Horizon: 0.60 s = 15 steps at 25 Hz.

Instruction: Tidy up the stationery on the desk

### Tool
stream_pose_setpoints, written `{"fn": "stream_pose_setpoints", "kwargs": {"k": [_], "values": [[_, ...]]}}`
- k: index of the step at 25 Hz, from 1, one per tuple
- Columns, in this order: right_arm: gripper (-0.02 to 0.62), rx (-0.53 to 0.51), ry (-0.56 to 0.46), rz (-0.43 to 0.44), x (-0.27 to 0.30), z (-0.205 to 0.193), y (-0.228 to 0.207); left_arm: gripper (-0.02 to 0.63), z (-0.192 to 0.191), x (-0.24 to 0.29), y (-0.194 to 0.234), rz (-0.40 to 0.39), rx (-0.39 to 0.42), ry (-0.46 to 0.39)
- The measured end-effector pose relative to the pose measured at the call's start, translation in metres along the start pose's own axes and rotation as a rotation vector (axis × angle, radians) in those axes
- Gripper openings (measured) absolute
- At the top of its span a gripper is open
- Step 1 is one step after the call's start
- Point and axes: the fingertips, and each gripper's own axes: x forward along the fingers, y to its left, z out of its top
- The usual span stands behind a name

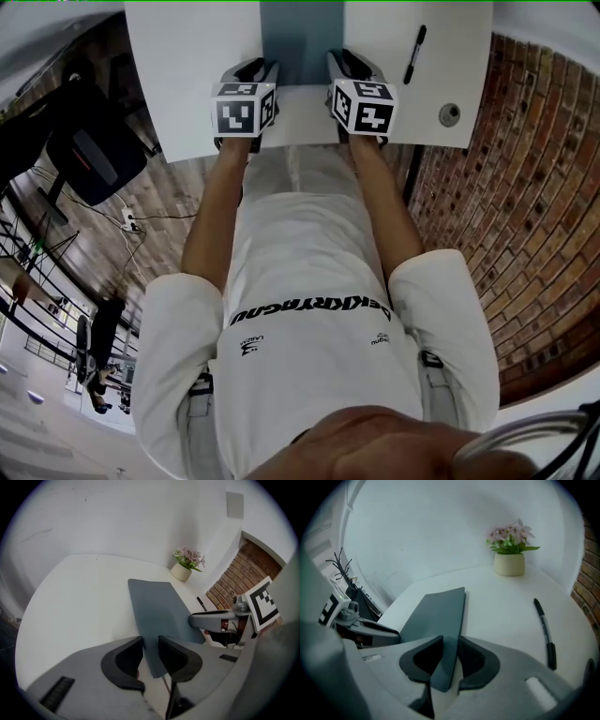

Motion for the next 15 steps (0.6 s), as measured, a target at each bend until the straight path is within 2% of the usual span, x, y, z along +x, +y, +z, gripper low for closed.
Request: {"fn": "stream_pose_setpoints", "kwargs": {"k": [9,15], "values": [[0.095,-0.054,0.009,-0.015,-0.0033,-0.0061,0.0022,0.101,-0.0107,-0.0028,-0.0031,0.009,0.002,0.005],[0.095,-0.053,0.015,-0.013,-0.0045,-0.007,0.0013,0.101,-0.0114,-0.0028,-0.0054,0.006,0.0,0.01]]}}
